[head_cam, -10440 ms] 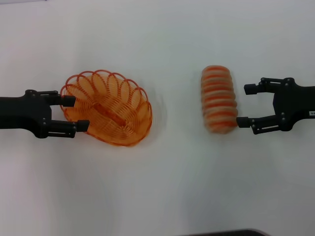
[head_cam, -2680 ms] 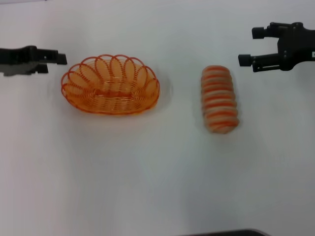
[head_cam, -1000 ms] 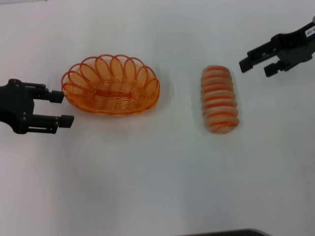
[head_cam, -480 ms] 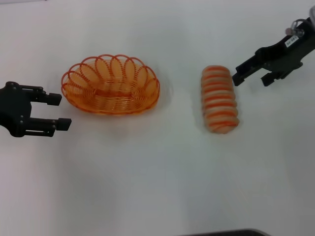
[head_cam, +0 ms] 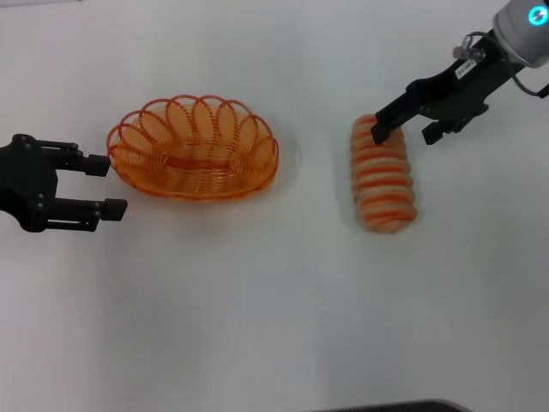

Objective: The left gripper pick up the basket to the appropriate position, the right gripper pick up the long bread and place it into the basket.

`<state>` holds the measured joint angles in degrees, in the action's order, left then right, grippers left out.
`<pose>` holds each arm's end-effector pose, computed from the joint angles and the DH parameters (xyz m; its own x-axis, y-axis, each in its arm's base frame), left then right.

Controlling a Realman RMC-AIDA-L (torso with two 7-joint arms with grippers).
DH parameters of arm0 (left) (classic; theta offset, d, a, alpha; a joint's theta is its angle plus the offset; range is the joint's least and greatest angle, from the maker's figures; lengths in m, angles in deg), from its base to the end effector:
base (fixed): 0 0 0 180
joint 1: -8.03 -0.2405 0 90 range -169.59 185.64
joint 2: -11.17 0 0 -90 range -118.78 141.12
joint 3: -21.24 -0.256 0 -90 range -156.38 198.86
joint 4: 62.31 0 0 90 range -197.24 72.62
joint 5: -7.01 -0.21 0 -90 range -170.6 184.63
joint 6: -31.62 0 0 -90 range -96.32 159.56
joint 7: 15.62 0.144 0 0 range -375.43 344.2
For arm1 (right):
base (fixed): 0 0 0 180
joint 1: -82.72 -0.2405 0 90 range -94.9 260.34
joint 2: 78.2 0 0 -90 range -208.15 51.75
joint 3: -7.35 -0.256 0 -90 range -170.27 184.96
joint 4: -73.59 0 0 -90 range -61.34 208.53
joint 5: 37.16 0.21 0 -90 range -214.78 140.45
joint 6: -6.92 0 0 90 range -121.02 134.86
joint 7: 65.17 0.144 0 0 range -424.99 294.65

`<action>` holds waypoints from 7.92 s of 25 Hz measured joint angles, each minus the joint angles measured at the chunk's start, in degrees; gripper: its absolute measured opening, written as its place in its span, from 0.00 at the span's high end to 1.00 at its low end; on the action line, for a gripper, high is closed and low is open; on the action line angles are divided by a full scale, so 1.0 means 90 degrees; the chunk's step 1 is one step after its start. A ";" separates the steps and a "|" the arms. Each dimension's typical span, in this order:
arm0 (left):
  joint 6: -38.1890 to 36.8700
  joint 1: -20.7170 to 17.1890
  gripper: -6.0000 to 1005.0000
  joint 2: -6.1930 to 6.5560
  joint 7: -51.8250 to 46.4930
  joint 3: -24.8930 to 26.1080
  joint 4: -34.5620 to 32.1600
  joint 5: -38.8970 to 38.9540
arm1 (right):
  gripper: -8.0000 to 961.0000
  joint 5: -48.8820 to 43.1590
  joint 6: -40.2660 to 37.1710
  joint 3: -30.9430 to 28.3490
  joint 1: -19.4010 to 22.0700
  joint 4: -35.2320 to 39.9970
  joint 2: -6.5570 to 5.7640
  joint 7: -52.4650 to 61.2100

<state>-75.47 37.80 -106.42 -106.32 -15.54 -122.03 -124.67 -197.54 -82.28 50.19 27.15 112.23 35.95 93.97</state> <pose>-0.2596 0.3114 0.0616 0.9067 0.3632 0.2144 0.3896 -0.9160 -0.0955 0.2140 0.4067 0.0211 0.1868 -0.9823 0.0110 -0.9226 -0.1792 -0.3416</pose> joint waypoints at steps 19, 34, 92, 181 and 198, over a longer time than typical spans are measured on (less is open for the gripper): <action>0.0099 0.0001 0.31 -0.0018 0.0078 -0.0010 0.0000 -0.0022 | 0.02 -0.0002 0.0428 0.0403 -0.0386 -0.0919 0.0073 0.0442; 0.0103 -0.0037 0.31 -0.0035 0.0087 -0.0015 0.0015 -0.0045 | 0.02 -0.0002 0.0372 0.0706 -0.0349 -0.1087 0.0062 0.0660; 0.0298 0.0012 0.31 -0.0120 -0.0396 0.0307 0.0054 0.0014 | 0.66 -0.0133 0.0027 0.2488 -0.1467 0.1443 0.0759 -0.4808; 0.1064 -0.0093 0.31 -0.0150 -0.0057 0.0244 0.0702 -0.0002 | 0.14 0.4840 -0.0476 0.0199 0.3635 0.1518 0.0586 -0.8381; 0.1077 -0.0081 0.31 -0.0153 -0.0095 0.0307 0.0708 0.0023 | 0.06 0.4763 0.0037 0.0568 0.3597 0.1043 0.0599 -0.8788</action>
<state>-65.77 37.08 -107.80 -107.17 -12.77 -115.65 -124.46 -154.67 -81.95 55.31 59.52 121.62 41.33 14.87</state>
